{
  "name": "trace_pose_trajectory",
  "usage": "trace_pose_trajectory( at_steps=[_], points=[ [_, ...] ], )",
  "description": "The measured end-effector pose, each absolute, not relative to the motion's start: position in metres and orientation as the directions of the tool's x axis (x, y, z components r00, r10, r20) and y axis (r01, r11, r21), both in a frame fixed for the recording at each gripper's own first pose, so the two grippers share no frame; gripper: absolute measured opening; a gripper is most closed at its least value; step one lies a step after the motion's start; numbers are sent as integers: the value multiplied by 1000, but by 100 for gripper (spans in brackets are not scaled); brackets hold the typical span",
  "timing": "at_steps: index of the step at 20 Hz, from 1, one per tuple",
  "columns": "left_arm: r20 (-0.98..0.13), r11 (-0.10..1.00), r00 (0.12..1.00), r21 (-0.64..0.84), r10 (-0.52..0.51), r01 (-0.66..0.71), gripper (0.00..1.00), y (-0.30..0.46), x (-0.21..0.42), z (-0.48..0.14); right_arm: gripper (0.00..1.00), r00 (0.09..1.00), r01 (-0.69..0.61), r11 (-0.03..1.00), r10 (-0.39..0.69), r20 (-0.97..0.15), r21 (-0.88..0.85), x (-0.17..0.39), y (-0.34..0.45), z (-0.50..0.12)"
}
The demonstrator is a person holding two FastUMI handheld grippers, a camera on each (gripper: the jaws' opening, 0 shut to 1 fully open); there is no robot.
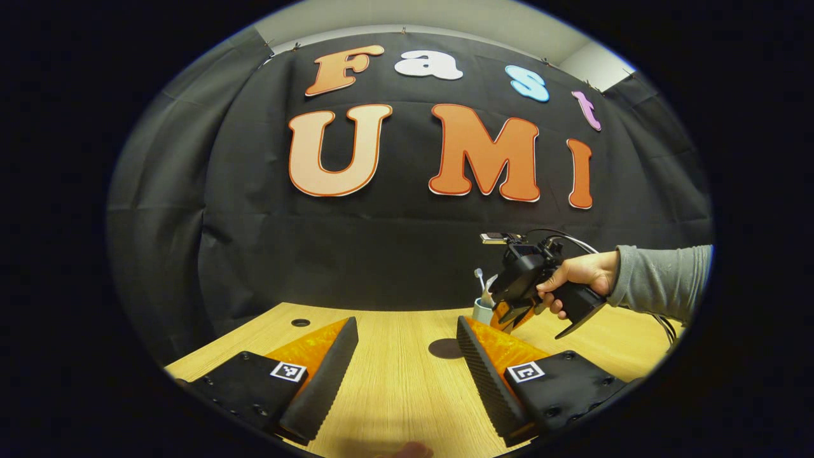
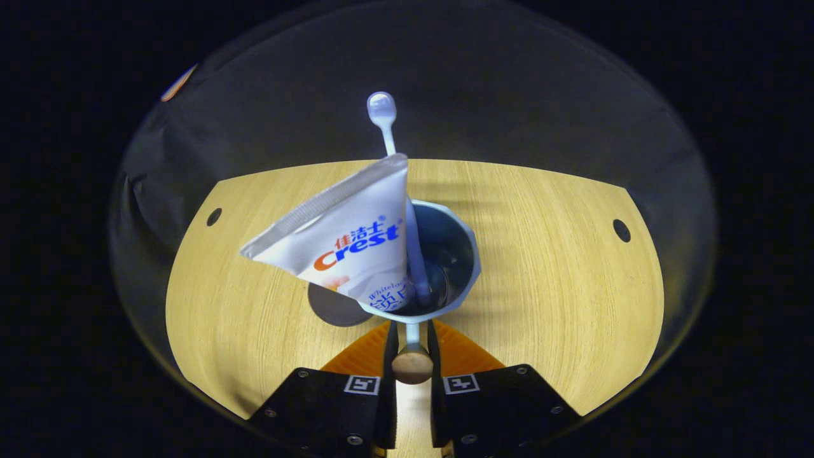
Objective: Put the toothbrush and toothpaste on the desktop into the cup, then pick up the cup and place it on the coaster on the desktop.
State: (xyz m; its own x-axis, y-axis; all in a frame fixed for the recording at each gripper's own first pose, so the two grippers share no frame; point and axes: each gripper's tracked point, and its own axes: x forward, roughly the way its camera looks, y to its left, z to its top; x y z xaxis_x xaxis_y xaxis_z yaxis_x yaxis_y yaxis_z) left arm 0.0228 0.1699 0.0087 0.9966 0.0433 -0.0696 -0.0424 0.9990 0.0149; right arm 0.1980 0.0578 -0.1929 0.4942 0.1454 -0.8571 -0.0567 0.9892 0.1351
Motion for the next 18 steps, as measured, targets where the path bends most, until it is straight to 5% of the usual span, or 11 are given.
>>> trace_pose_trajectory(
  at_steps=[18],
  points=[
    [-123, 998, 991, 7, 60, -59, 99, 173, 23, -12, 21, 465, -225, 968, 210, -860, 115, 204, 62, -201]
  ],
)
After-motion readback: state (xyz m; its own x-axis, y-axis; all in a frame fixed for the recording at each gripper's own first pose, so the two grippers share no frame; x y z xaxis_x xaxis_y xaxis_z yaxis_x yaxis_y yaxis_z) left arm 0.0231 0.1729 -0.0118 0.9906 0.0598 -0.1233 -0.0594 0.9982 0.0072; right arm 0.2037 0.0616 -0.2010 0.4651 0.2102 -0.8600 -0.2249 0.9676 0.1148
